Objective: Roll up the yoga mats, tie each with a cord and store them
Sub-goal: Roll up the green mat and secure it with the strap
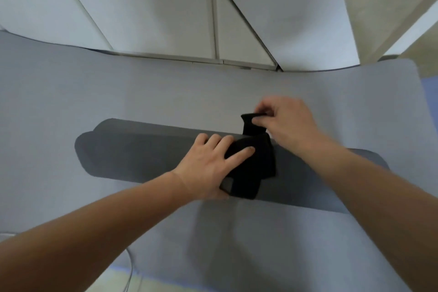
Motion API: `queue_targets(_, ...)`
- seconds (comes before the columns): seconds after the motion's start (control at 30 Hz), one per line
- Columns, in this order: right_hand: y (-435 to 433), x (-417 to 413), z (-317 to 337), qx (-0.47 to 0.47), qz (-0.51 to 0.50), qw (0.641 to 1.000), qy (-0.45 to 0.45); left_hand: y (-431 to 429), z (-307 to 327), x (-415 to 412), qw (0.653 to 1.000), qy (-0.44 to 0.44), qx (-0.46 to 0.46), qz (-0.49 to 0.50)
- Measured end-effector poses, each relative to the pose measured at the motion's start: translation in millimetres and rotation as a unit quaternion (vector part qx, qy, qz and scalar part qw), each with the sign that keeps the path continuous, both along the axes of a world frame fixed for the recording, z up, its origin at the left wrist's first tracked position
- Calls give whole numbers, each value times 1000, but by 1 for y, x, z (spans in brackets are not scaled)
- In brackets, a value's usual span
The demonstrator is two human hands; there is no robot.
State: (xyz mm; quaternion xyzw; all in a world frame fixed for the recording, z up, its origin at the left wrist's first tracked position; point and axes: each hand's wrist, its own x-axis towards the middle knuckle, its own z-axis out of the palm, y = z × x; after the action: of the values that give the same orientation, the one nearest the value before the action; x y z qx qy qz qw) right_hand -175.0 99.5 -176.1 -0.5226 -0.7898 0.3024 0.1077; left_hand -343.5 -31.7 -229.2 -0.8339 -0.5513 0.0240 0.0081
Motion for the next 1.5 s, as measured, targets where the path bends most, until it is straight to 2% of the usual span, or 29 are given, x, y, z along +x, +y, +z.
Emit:
queue_targets(0.03,-5,4,-6,-7,-3,1000,3,1,-3,0,1000,6,-12,4)
queue_targets(0.1,-16,15,-19,-43,-41,996,69,-2,-6,-1,1000,-6,-24,6)
queue_targets(0.17,-29,22,-29,-58,-61,988,131,-7,-8,-4,998,-52,-30,13)
queue_targets(0.27,-39,23,-37,-63,-67,981,173,-6,-3,-3,987,-145,-55,43)
queue_targets(0.33,-39,22,-40,-79,-73,976,192,-5,-3,0,968,-225,-72,88)
queue_targets(0.4,-37,22,-42,-86,-79,973,197,0,2,3,932,-304,-122,156)
queue_targets(0.47,-37,23,-43,-96,-70,970,210,6,6,3,906,-331,-165,207)
queue_targets(0.57,-41,30,-46,-122,-27,965,229,7,5,2,877,-411,-150,201)
queue_targets(0.63,-43,35,-51,-123,9,967,225,2,0,4,876,-442,-115,152)
queue_targets(0.77,-47,42,-56,-39,106,979,170,-6,-13,13,904,-424,-27,43)
queue_targets(0.83,-48,44,-55,-1,140,979,149,-11,-16,14,904,-426,-13,41)
queue_targets(0.93,-55,51,-45,-18,163,981,106,-16,-21,15,902,-427,0,67)
queue_targets(0.97,-60,53,-42,2,181,980,78,-17,-21,16,901,-427,5,74)
queue_targets(1.07,-80,56,-48,168,225,959,-26,-15,-20,17,905,-418,-1,80)
queue_targets(1.17,-96,55,-66,243,178,954,6,-19,-16,14,891,-444,-36,83)
queue_targets(1.3,-110,56,-77,224,95,964,105,-16,-12,14,843,-515,-59,142)
queue_targets(1.33,-115,57,-76,200,82,968,127,-13,-11,13,848,-506,-67,144)
queue_targets(1.43,-124,61,-67,92,41,974,202,-5,-10,10,897,-419,-99,100)
queue_targets(1.5,-134,59,-52,-10,-45,965,257,0,-12,8,924,-363,-97,65)
